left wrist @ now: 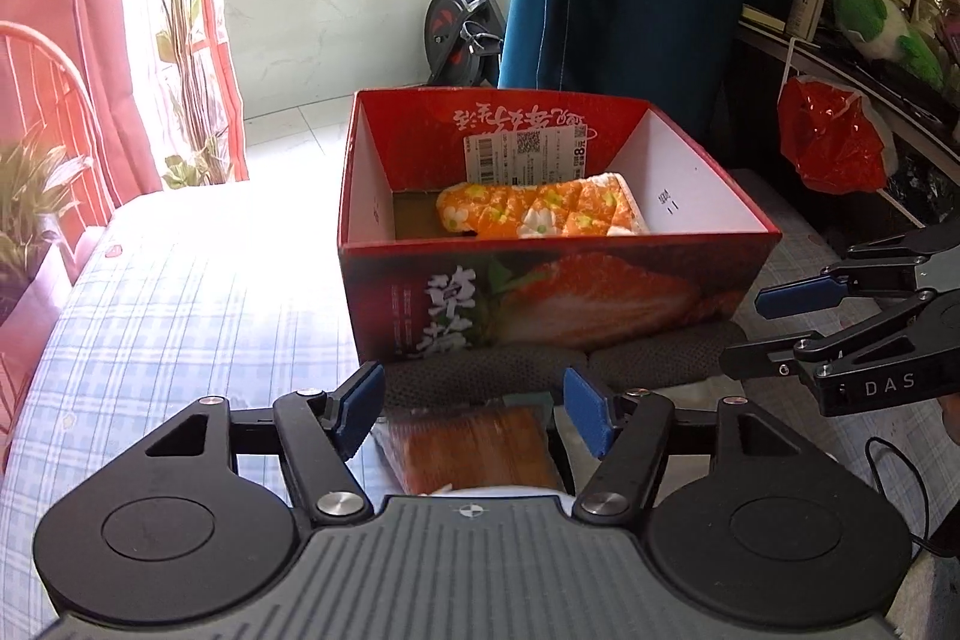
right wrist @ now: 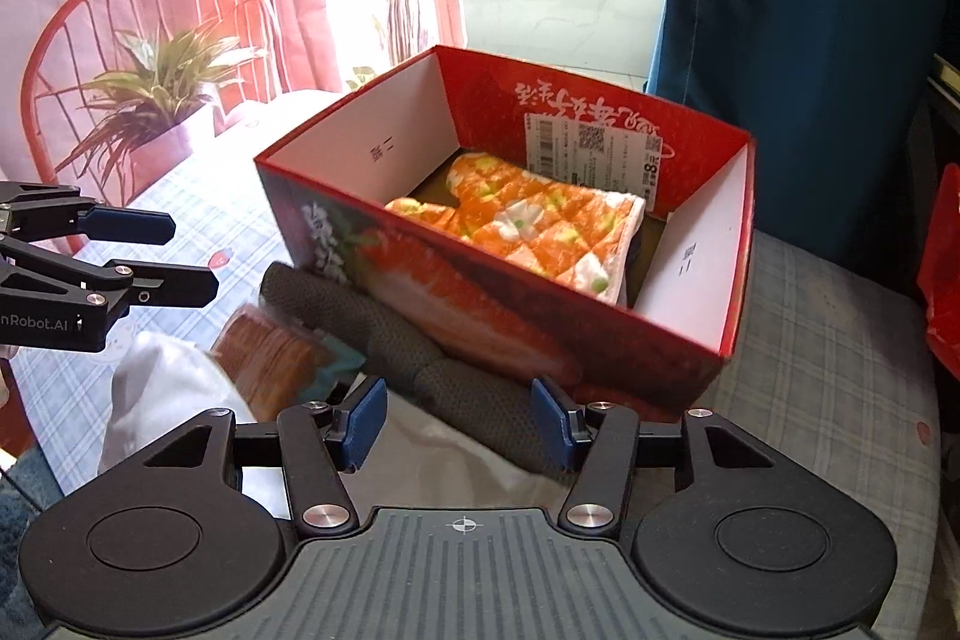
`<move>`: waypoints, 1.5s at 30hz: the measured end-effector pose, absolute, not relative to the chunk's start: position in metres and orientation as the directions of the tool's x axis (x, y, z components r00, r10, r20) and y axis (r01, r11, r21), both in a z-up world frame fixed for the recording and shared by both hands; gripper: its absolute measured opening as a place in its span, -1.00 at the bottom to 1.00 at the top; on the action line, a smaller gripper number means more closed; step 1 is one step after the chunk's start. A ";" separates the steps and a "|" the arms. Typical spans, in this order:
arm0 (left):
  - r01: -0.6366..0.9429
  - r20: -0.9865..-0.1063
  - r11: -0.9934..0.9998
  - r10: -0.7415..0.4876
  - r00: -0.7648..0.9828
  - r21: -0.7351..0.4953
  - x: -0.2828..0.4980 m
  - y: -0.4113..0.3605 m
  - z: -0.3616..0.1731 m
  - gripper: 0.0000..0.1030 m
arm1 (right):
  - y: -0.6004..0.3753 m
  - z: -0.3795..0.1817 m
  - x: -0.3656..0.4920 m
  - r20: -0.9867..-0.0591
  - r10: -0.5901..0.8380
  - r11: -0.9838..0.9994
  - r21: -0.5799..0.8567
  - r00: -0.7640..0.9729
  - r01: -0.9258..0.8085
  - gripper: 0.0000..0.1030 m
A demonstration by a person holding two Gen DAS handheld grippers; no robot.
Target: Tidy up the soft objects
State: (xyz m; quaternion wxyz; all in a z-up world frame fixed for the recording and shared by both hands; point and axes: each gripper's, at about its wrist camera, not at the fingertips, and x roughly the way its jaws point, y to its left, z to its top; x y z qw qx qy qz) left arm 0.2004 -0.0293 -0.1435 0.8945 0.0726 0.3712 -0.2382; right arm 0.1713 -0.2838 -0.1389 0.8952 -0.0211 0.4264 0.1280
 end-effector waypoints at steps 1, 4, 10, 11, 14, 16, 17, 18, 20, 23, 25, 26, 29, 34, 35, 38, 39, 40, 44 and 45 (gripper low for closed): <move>0.480 -0.703 0.876 -0.374 0.605 -0.053 0.195 -0.028 -0.147 0.40 | -0.282 -0.144 0.163 -0.775 0.216 0.965 0.076 0.594 -0.251 0.04; 0.480 -0.715 0.874 -0.379 0.587 -0.070 0.178 -0.022 -0.157 0.57 | -0.278 -0.158 0.144 -0.794 0.223 0.964 0.092 0.565 -0.251 0.30; 0.486 -0.728 0.870 -0.385 0.567 -0.081 0.149 -0.016 -0.175 0.63 | -0.271 -0.178 0.102 -0.824 0.214 0.960 0.077 0.525 -0.271 0.71; 0.485 -0.729 0.871 -0.383 0.567 -0.080 0.144 -0.015 -0.178 0.63 | -0.271 -0.181 0.097 -0.827 0.212 0.960 0.076 0.521 -0.270 0.71; 0.482 -0.734 0.873 -0.379 0.564 -0.080 0.138 -0.014 -0.184 0.65 | -0.279 -0.188 0.085 -0.831 0.214 0.966 0.100 0.514 -0.240 0.81; 0.478 -0.739 0.873 -0.385 0.552 -0.098 0.138 -0.013 -0.189 0.66 | -0.285 -0.193 0.080 -0.834 0.215 0.969 0.116 0.507 -0.220 0.81; 0.477 -0.743 0.872 -0.390 0.544 -0.109 0.137 -0.013 -0.192 0.66 | -0.288 -0.196 0.077 -0.836 0.220 0.969 0.127 0.503 -0.213 0.81; 0.476 -0.746 0.872 -0.395 0.536 -0.119 0.137 -0.013 -0.195 0.66 | -0.291 -0.200 0.076 -0.838 0.226 0.969 0.139 0.496 -0.205 0.81; 0.473 -0.751 0.869 -0.409 0.519 -0.146 0.137 -0.014 -0.201 0.67 | -0.296 -0.208 0.076 -0.844 0.239 0.968 0.167 0.480 -0.187 0.77; 0.472 -0.752 0.864 -0.428 0.502 -0.177 0.136 -0.014 -0.207 0.68 | -0.298 -0.218 0.078 -0.843 0.265 0.963 0.203 0.469 -0.179 0.55; 0.467 -0.753 0.863 -0.436 0.493 -0.194 0.138 -0.015 -0.212 0.69 | -0.297 -0.220 0.083 -0.832 0.285 0.957 0.222 0.476 -0.186 0.38; 0.463 -0.752 0.863 -0.440 0.490 -0.203 0.139 -0.016 -0.214 0.69 | -0.296 -0.221 0.086 -0.826 0.291 0.956 0.226 0.483 -0.188 0.34; 0.458 -0.750 0.863 -0.445 0.489 -0.213 0.144 -0.018 -0.217 0.61 | -0.294 -0.219 0.096 -0.808 0.302 0.953 0.234 0.507 -0.194 0.23; 0.448 -0.735 0.871 -0.439 0.517 -0.205 0.157 -0.022 -0.215 0.02 | -0.286 -0.212 0.111 -0.784 0.293 0.955 0.212 0.548 -0.206 0.21; 0.439 -0.731 0.874 -0.436 0.525 -0.207 0.160 -0.022 -0.215 -0.04 | -0.286 -0.211 0.114 -0.776 0.292 0.956 0.213 0.560 -0.204 0.21; 0.419 -0.718 0.879 -0.443 0.537 -0.229 0.164 -0.019 -0.216 -0.11 | -0.289 -0.208 0.117 -0.749 0.289 0.957 0.223 0.596 -0.184 0.22; 0.416 -0.716 0.880 -0.441 0.541 -0.228 0.163 -0.019 -0.218 -0.11 | -0.290 -0.208 0.116 -0.739 0.289 0.957 0.230 0.608 -0.176 0.23; 0.414 -0.714 0.882 -0.438 0.546 -0.225 0.161 -0.019 -0.219 -0.11 | -0.291 -0.209 0.114 -0.727 0.288 0.957 0.236 0.624 -0.168 0.23; 0.392 -0.712 0.890 -0.430 0.555 -0.233 0.152 -0.018 -0.227 -0.06 | -0.293 -0.220 0.094 -0.670 0.265 0.959 0.257 0.694 -0.118 0.25; 0.390 -0.712 0.891 -0.429 0.556 -0.231 0.149 -0.017 -0.229 -0.04 | -0.295 -0.224 0.090 -0.663 0.273 0.954 0.280 0.697 -0.108 0.24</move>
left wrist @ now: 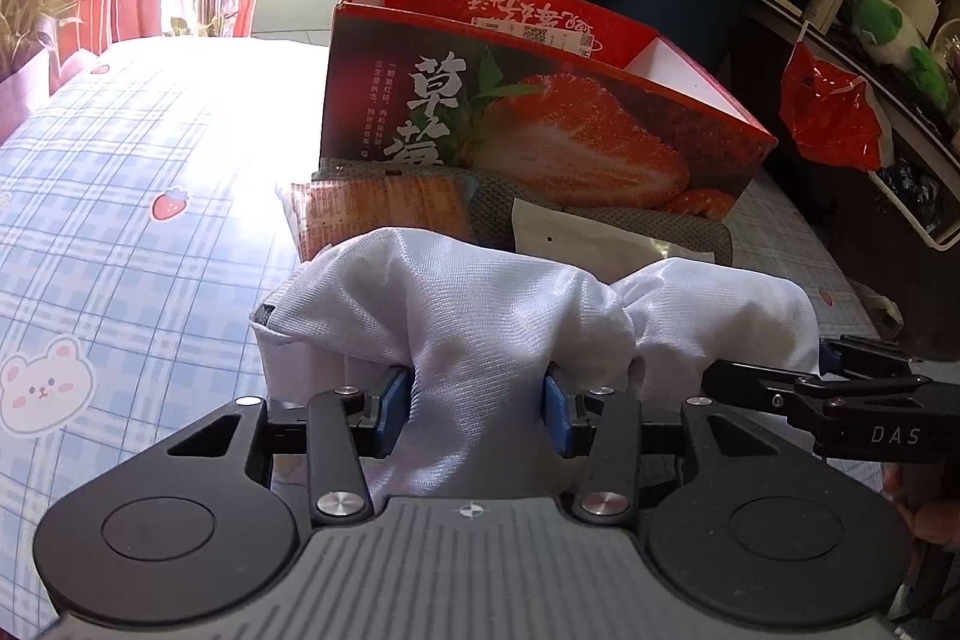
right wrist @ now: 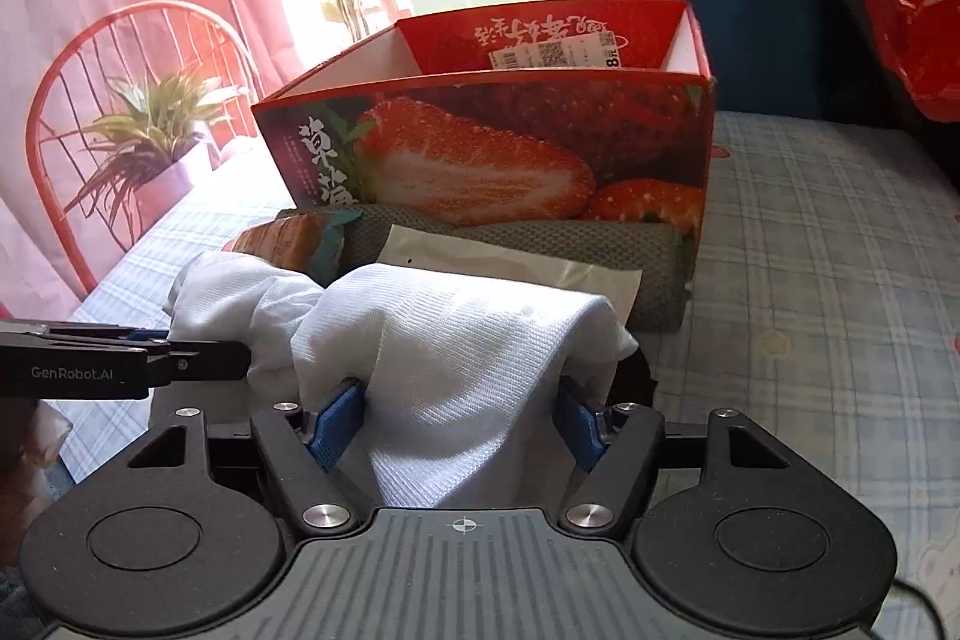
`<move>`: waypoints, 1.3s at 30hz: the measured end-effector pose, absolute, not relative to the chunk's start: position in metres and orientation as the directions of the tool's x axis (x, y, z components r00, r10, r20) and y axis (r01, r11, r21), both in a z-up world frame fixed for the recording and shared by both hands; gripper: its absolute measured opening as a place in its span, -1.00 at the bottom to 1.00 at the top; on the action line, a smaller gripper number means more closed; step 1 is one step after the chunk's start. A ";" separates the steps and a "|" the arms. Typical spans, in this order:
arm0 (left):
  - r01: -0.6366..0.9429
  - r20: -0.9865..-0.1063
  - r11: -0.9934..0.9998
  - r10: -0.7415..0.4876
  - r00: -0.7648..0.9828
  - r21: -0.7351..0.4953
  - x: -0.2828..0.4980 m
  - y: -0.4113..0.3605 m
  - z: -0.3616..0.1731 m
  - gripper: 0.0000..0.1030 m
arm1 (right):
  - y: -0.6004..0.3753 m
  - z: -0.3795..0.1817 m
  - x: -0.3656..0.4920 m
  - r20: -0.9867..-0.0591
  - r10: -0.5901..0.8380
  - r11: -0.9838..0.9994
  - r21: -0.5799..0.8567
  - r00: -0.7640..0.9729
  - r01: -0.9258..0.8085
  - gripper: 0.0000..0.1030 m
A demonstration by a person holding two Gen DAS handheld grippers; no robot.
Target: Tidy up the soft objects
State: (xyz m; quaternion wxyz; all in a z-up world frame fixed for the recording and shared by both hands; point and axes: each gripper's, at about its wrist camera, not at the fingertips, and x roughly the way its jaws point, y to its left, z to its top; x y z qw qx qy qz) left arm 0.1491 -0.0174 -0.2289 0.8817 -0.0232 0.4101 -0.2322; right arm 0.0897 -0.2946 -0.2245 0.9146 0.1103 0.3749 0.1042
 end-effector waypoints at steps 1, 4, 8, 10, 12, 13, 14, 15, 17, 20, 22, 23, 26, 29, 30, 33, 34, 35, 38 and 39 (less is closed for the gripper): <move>0.389 -0.713 0.893 -0.424 0.558 -0.226 0.146 -0.017 -0.230 0.00 | -0.296 -0.229 0.086 -0.662 0.281 0.949 0.301 0.695 -0.097 0.24; 0.390 -0.710 0.894 -0.420 0.565 -0.219 0.140 -0.015 -0.233 0.01 | -0.302 -0.232 0.079 -0.656 0.274 0.945 0.321 0.704 -0.069 0.24; 0.382 -0.707 0.896 -0.422 0.568 -0.228 0.140 -0.012 -0.234 0.01 | -0.303 -0.223 0.074 -0.619 0.249 0.951 0.300 0.745 -0.069 0.24; 0.376 -0.704 0.896 -0.424 0.570 -0.235 0.140 -0.012 -0.235 0.02 | -0.305 -0.219 0.071 -0.594 0.240 0.953 0.295 0.768 -0.070 0.23; 0.373 -0.704 0.896 -0.425 0.570 -0.239 0.140 -0.012 -0.236 0.08 | -0.307 -0.218 0.069 -0.580 0.233 0.952 0.298 0.781 -0.062 0.20; 0.372 -0.704 0.896 -0.425 0.569 -0.240 0.139 -0.012 -0.237 0.10 | -0.308 -0.219 0.069 -0.582 0.235 0.951 0.304 0.779 -0.060 0.18; 0.375 -0.705 0.896 -0.426 0.567 -0.240 0.138 -0.013 -0.238 0.12 | -0.309 -0.221 0.069 -0.587 0.238 0.949 0.310 0.774 -0.057 0.14; 0.380 -0.707 0.894 -0.426 0.565 -0.236 0.137 -0.015 -0.239 0.14 | -0.308 -0.223 0.069 -0.589 0.241 0.948 0.313 0.771 -0.057 0.12; 0.393 -0.703 0.893 -0.424 0.571 -0.218 0.133 -0.017 -0.241 0.14 | -0.305 -0.226 0.067 -0.587 0.233 0.952 0.300 0.775 -0.060 0.12; 0.394 -0.694 0.892 -0.428 0.579 -0.221 0.132 -0.015 -0.240 0.05 | -0.296 -0.229 0.064 -0.578 0.196 0.971 0.226 0.792 -0.076 0.12; 0.389 -0.691 0.892 -0.430 0.581 -0.228 0.133 -0.013 -0.240 -0.12 | -0.294 -0.231 0.062 -0.580 0.198 0.972 0.220 0.790 -0.082 0.12; 0.390 -0.690 0.891 -0.433 0.580 -0.232 0.132 -0.012 -0.240 -0.16 | -0.293 -0.232 0.062 -0.582 0.201 0.971 0.223 0.788 -0.083 0.10; 0.405 -0.683 0.883 -0.448 0.577 -0.237 0.131 -0.012 -0.239 -0.38 | -0.291 -0.234 0.063 -0.584 0.221 0.967 0.234 0.781 -0.099 -0.12; 0.415 -0.676 0.880 -0.453 0.581 -0.233 0.128 -0.012 -0.238 -0.48 | -0.287 -0.234 0.061 -0.582 0.232 0.967 0.224 0.779 -0.121 -0.32; 0.416 -0.673 0.879 -0.455 0.583 -0.233 0.126 -0.012 -0.237 -0.50 | -0.287 -0.233 0.061 -0.579 0.239 0.966 0.226 0.779 -0.129 -0.39; 0.424 -0.660 0.876 -0.461 0.594 -0.230 0.122 -0.011 -0.232 -0.53 | -0.286 -0.229 0.058 -0.566 0.255 0.962 0.230 0.784 -0.148 -0.51; 0.428 -0.653 0.875 -0.463 0.600 -0.228 0.120 -0.011 -0.229 -0.54 | -0.286 -0.228 0.057 -0.560 0.259 0.961 0.231 0.787 -0.152 -0.53; 0.433 -0.645 0.873 -0.467 0.605 -0.225 0.118 -0.010 -0.226 -0.55 | -0.286 -0.227 0.056 -0.553 0.264 0.960 0.233 0.790 -0.158 -0.55; 0.444 -0.620 0.867 -0.479 0.622 -0.224 0.114 -0.009 -0.215 -0.55 | -0.286 -0.219 0.053 -0.528 0.269 0.958 0.230 0.806 -0.170 -0.56; 0.446 -0.607 0.866 -0.484 0.630 -0.227 0.113 -0.007 -0.210 -0.55 | -0.287 -0.216 0.052 -0.518 0.271 0.958 0.229 0.812 -0.174 -0.56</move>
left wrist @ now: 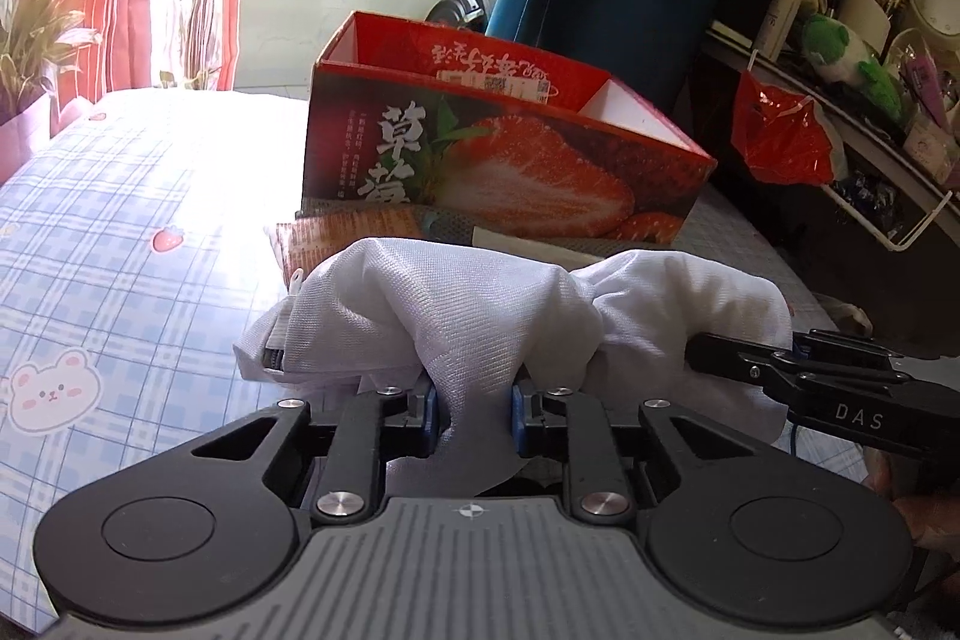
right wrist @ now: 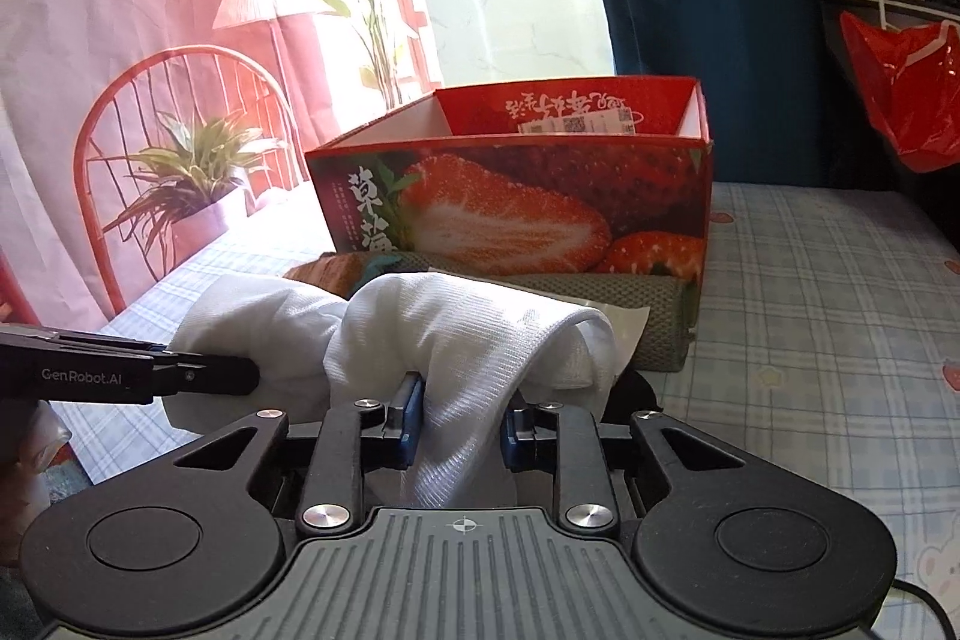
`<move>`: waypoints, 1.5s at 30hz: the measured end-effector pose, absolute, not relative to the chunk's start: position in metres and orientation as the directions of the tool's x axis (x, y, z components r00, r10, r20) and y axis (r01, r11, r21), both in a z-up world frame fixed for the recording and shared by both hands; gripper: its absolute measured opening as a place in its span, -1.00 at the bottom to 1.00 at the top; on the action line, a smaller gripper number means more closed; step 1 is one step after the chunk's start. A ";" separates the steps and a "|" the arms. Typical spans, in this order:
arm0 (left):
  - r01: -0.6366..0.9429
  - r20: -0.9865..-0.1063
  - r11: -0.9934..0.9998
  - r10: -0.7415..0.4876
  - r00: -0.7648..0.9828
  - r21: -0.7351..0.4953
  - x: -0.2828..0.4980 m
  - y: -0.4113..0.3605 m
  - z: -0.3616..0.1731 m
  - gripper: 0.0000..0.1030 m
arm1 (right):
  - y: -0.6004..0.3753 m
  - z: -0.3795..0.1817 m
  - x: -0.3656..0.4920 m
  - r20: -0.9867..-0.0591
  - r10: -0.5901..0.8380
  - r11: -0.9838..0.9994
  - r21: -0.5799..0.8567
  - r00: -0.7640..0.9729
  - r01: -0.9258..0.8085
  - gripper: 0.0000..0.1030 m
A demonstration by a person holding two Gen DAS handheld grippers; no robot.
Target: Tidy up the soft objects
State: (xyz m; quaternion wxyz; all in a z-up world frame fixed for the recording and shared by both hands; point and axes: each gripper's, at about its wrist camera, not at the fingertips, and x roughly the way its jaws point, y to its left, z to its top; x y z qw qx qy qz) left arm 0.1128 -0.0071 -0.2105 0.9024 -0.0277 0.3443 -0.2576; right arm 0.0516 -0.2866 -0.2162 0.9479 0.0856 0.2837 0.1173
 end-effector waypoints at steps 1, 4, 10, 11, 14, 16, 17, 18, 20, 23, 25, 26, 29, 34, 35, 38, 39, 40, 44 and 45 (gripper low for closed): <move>0.448 -0.595 0.864 -0.488 0.639 -0.228 0.111 -0.006 -0.206 -0.55 | -0.287 -0.213 0.050 -0.506 0.275 0.957 0.231 0.817 -0.179 -0.56; 0.463 -0.559 0.861 -0.494 0.666 -0.209 0.106 -0.005 -0.191 -0.55 | -0.289 -0.202 0.048 -0.474 0.282 0.954 0.233 0.834 -0.190 -0.56; 0.494 -0.517 0.852 -0.505 0.691 -0.172 0.104 -0.011 -0.166 -0.55 | -0.294 -0.174 0.050 -0.418 0.281 0.953 0.225 0.864 -0.202 -0.56; 0.500 -0.511 0.849 -0.511 0.691 -0.171 0.106 -0.012 -0.161 -0.55 | -0.295 -0.169 0.051 -0.407 0.282 0.953 0.224 0.869 -0.204 -0.56; 0.516 -0.499 0.839 -0.525 0.689 -0.171 0.112 -0.016 -0.147 -0.54 | -0.301 -0.153 0.056 -0.384 0.284 0.952 0.223 0.879 -0.210 -0.56; 0.526 -0.492 0.831 -0.538 0.684 -0.178 0.117 -0.018 -0.138 -0.54 | -0.306 -0.143 0.062 -0.369 0.284 0.952 0.222 0.885 -0.212 -0.56; 0.531 -0.487 0.826 -0.548 0.680 -0.188 0.122 -0.019 -0.133 -0.54 | -0.308 -0.138 0.065 -0.363 0.283 0.952 0.222 0.888 -0.212 -0.56; 0.533 -0.485 0.823 -0.555 0.676 -0.198 0.127 -0.020 -0.129 -0.54 | -0.310 -0.133 0.069 -0.356 0.283 0.951 0.221 0.890 -0.214 -0.56; 0.540 -0.479 0.815 -0.566 0.670 -0.208 0.138 -0.024 -0.120 -0.55 | -0.315 -0.125 0.076 -0.345 0.283 0.951 0.223 0.895 -0.215 -0.56; 0.555 -0.471 0.810 -0.572 0.672 -0.191 0.154 -0.033 -0.108 -0.54 | -0.322 -0.112 0.089 -0.329 0.281 0.951 0.224 0.902 -0.214 -0.56; 0.567 -0.466 0.806 -0.573 0.674 -0.171 0.165 -0.039 -0.101 -0.54 | -0.325 -0.106 0.099 -0.323 0.274 0.954 0.213 0.906 -0.212 -0.56; 0.574 -0.464 0.803 -0.575 0.674 -0.162 0.172 -0.042 -0.096 -0.54 | -0.327 -0.104 0.104 -0.321 0.269 0.955 0.209 0.908 -0.209 -0.56; 0.581 -0.467 0.799 -0.576 0.671 -0.151 0.194 -0.051 -0.088 -0.54 | -0.333 -0.098 0.121 -0.323 0.253 0.959 0.207 0.912 -0.192 -0.56; 0.573 -0.485 0.808 -0.560 0.671 -0.140 0.235 -0.067 -0.084 -0.54 | -0.339 -0.096 0.155 -0.339 0.238 0.963 0.204 0.910 -0.176 -0.56; 0.570 -0.490 0.809 -0.557 0.670 -0.140 0.243 -0.070 -0.085 -0.54 | -0.341 -0.096 0.163 -0.345 0.234 0.964 0.201 0.909 -0.172 -0.56; 0.566 -0.501 0.806 -0.566 0.655 -0.171 0.273 -0.077 -0.087 -0.54 | -0.344 -0.096 0.190 -0.375 0.222 0.968 0.195 0.900 -0.158 -0.56; 0.561 -0.506 0.807 -0.567 0.650 -0.182 0.284 -0.079 -0.088 -0.55 | -0.344 -0.096 0.200 -0.385 0.219 0.969 0.194 0.896 -0.153 -0.56; 0.556 -0.515 0.810 -0.563 0.646 -0.187 0.295 -0.083 -0.089 -0.55 | -0.346 -0.097 0.213 -0.400 0.221 0.969 0.196 0.889 -0.152 -0.56; 0.538 -0.570 0.817 -0.547 0.612 -0.207 0.336 -0.092 -0.102 -0.54 | -0.346 -0.106 0.256 -0.462 0.195 0.976 0.177 0.865 -0.126 -0.56; 0.534 -0.590 0.817 -0.546 0.594 -0.218 0.345 -0.092 -0.108 -0.54 | -0.346 -0.109 0.265 -0.480 0.188 0.977 0.180 0.857 -0.114 -0.57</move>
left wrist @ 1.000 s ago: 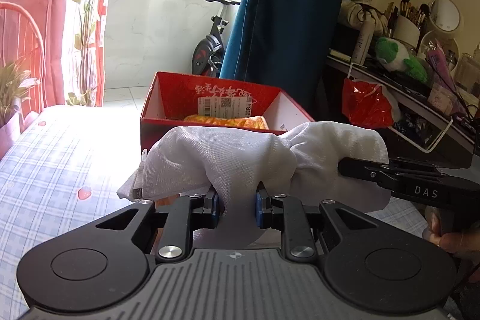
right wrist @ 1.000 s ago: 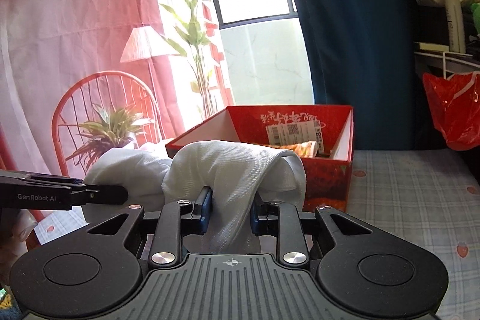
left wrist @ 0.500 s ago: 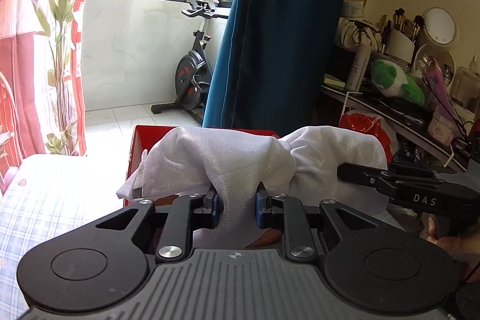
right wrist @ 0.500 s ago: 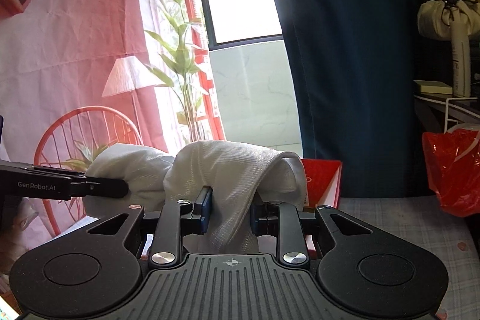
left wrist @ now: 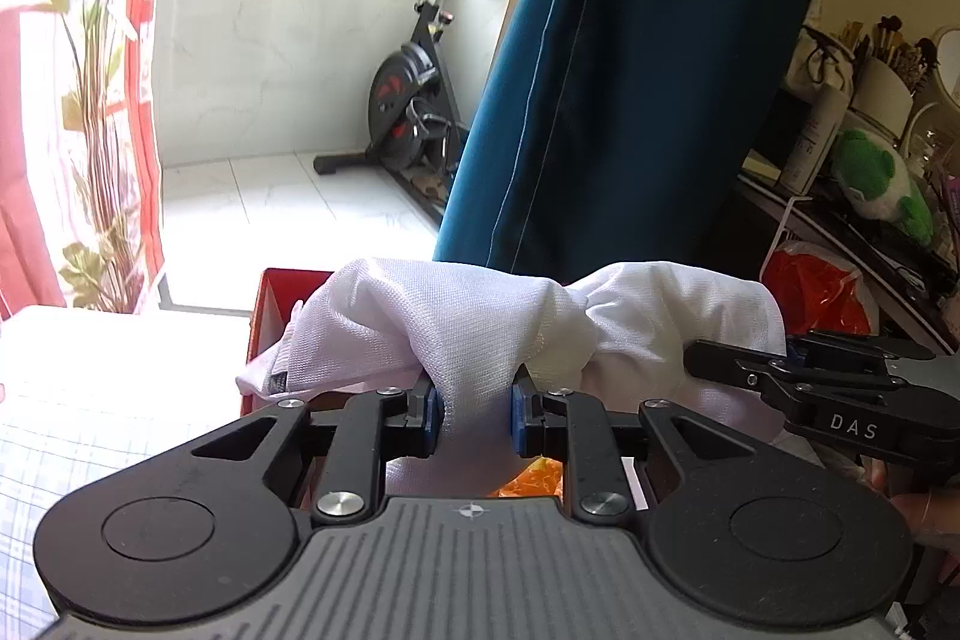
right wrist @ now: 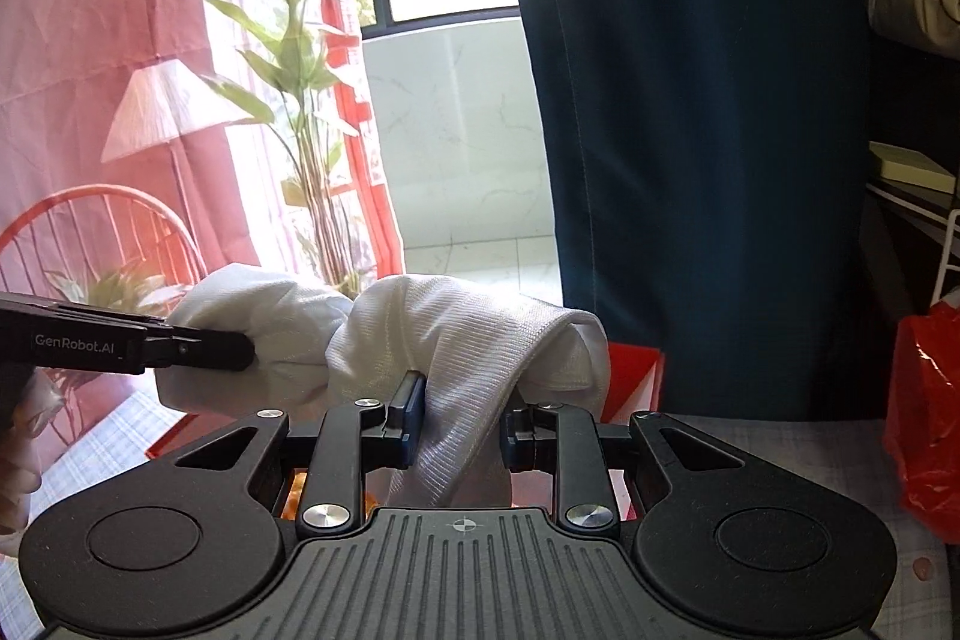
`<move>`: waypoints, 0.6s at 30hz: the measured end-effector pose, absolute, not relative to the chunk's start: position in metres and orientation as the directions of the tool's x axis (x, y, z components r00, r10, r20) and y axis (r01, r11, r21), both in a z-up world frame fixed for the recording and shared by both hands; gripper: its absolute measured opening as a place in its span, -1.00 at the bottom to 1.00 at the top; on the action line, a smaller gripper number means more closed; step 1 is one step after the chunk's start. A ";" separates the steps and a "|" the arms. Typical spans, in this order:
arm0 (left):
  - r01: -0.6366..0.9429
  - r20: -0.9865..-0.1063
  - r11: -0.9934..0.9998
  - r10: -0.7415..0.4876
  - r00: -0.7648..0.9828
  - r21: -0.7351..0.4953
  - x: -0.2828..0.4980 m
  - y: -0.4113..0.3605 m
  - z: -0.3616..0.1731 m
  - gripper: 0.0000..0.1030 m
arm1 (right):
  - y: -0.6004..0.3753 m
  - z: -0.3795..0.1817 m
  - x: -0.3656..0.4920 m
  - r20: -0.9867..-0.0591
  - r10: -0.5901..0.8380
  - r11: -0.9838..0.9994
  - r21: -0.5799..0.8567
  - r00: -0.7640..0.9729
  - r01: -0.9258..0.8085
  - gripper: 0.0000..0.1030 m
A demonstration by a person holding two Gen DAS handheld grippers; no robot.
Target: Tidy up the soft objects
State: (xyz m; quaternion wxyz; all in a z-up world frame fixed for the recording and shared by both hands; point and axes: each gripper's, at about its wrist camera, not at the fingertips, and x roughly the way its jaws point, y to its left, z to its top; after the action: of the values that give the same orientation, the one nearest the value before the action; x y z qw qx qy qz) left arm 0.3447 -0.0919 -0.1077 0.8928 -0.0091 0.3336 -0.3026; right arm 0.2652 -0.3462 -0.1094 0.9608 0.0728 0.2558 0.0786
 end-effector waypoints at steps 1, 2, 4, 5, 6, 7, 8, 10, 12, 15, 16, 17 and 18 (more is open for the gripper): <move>0.530 -0.604 0.820 -0.540 0.586 -0.218 0.352 -0.094 -0.111 -0.54 | -0.347 -0.113 0.273 -0.499 0.189 0.975 0.195 0.846 -0.102 -0.57; 0.531 -0.622 0.820 -0.532 0.575 -0.211 0.357 -0.093 -0.115 -0.54 | -0.347 -0.117 0.281 -0.519 0.194 0.973 0.211 0.833 -0.096 -0.57; 0.537 -0.642 0.821 -0.521 0.562 -0.196 0.369 -0.095 -0.122 -0.54 | -0.347 -0.125 0.297 -0.556 0.194 0.975 0.199 0.808 -0.097 -0.57; 0.536 -0.648 0.822 -0.516 0.560 -0.192 0.374 -0.095 -0.126 -0.54 | -0.347 -0.129 0.303 -0.567 0.193 0.977 0.188 0.801 -0.102 -0.58; 0.529 -0.655 0.826 -0.510 0.558 -0.194 0.380 -0.095 -0.129 -0.54 | -0.346 -0.133 0.311 -0.581 0.192 0.978 0.178 0.791 -0.106 -0.58; 0.521 -0.663 0.830 -0.505 0.552 -0.198 0.386 -0.095 -0.133 -0.54 | -0.346 -0.137 0.318 -0.591 0.191 0.979 0.174 0.783 -0.107 -0.58; 0.512 -0.674 0.835 -0.498 0.546 -0.202 0.392 -0.096 -0.136 -0.54 | -0.346 -0.140 0.324 -0.600 0.189 0.979 0.172 0.777 -0.106 -0.58; 0.503 -0.688 0.841 -0.485 0.540 -0.198 0.400 -0.097 -0.141 -0.54 | -0.345 -0.149 0.334 -0.624 0.179 0.982 0.158 0.761 -0.102 -0.58; 0.499 -0.700 0.845 -0.474 0.535 -0.191 0.407 -0.100 -0.146 -0.54 | -0.343 -0.155 0.346 -0.647 0.163 0.986 0.137 0.745 -0.097 -0.59; 0.492 -0.727 0.850 -0.456 0.513 -0.186 0.412 -0.105 -0.153 -0.54 | -0.345 -0.164 0.358 -0.675 0.153 0.987 0.138 0.721 -0.080 -0.58; 0.495 -0.734 0.849 -0.453 0.506 -0.183 0.413 -0.106 -0.155 -0.53 | -0.346 -0.167 0.361 -0.687 0.149 0.987 0.142 0.712 -0.070 -0.58; 0.497 -0.739 0.849 -0.451 0.501 -0.181 0.414 -0.107 -0.155 -0.53 | -0.346 -0.170 0.364 -0.700 0.144 0.988 0.141 0.700 -0.063 -0.58; 0.500 -0.741 0.847 -0.451 0.497 -0.180 0.414 -0.107 -0.156 -0.51 | -0.345 -0.172 0.367 -0.712 0.138 0.989 0.138 0.689 -0.055 -0.58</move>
State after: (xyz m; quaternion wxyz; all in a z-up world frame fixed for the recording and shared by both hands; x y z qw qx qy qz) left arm 0.4141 -0.1066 -0.1557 0.8647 0.0292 0.4194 -0.2748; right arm 0.3674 -0.3455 -0.1722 0.9174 0.0527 0.3910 0.0526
